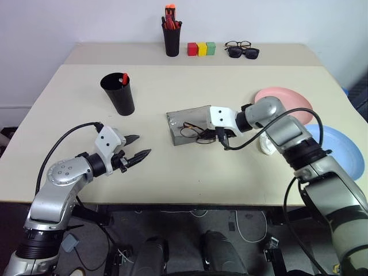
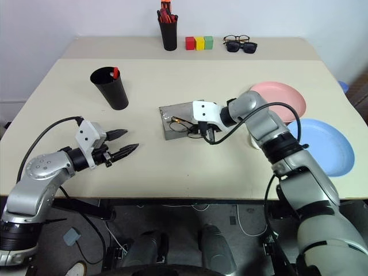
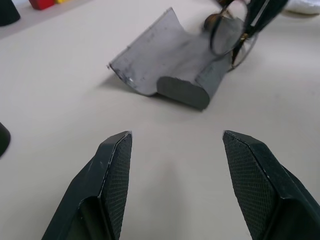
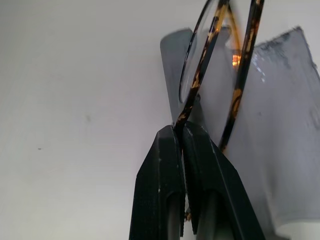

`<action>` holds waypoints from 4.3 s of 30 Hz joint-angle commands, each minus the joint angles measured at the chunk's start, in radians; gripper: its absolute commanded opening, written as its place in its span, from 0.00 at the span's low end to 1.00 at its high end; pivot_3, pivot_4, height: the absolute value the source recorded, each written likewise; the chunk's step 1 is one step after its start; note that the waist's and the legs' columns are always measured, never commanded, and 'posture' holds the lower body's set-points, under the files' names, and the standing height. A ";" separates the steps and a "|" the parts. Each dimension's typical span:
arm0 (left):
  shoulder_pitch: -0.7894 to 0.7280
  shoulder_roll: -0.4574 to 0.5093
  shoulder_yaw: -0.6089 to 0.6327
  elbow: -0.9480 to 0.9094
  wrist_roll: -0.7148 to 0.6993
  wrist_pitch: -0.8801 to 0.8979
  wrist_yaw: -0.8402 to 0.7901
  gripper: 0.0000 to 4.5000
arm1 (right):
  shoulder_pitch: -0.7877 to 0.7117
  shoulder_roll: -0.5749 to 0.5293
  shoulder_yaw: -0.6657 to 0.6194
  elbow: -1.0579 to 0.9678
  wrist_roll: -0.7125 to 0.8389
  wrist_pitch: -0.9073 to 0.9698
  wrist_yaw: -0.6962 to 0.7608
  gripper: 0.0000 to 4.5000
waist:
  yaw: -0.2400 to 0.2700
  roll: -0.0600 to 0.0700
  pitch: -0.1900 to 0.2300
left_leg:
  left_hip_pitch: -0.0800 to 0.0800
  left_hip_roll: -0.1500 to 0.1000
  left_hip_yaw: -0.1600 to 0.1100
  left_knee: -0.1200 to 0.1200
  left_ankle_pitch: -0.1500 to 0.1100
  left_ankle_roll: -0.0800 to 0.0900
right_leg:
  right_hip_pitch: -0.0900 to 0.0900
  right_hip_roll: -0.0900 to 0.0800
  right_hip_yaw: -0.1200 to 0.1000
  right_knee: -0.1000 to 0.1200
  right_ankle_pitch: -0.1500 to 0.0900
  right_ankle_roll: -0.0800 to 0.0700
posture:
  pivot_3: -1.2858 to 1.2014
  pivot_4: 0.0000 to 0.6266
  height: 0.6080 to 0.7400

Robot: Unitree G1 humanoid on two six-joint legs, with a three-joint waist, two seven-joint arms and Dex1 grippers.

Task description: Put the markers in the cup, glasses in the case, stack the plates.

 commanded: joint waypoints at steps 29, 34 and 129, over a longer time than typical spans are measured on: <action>0.047 0.011 0.033 -0.086 -0.032 0.014 0.038 0.65 | -0.300 0.156 -0.084 0.515 -0.196 -0.306 0.039 0.01 | -0.003 0.000 0.000 | 0.000 0.000 0.000 0.000 0.002 -0.003 | -0.001 -0.001 -0.003 0.001 0.000 0.000 | 0.52 0.24 1.00; 0.054 0.012 0.034 -0.092 -0.032 0.014 0.042 0.65 | -0.322 0.160 -0.074 0.554 -0.248 -0.344 0.076 0.01 | -0.004 0.000 0.000 | 0.000 0.000 0.000 0.000 0.002 -0.003 | -0.001 -0.001 -0.003 0.001 0.000 0.000 | 0.52 0.24 1.00; -1.259 -0.521 -0.244 1.558 0.469 -0.217 -0.611 0.02 | 1.058 0.057 -0.903 -1.292 0.397 0.831 -0.849 0.97 | 0.031 -0.001 0.001 | -0.004 -0.011 -0.006 0.014 -0.003 0.006 | -0.002 -0.004 -0.012 0.012 0.002 0.003 | 0.52 0.24 1.00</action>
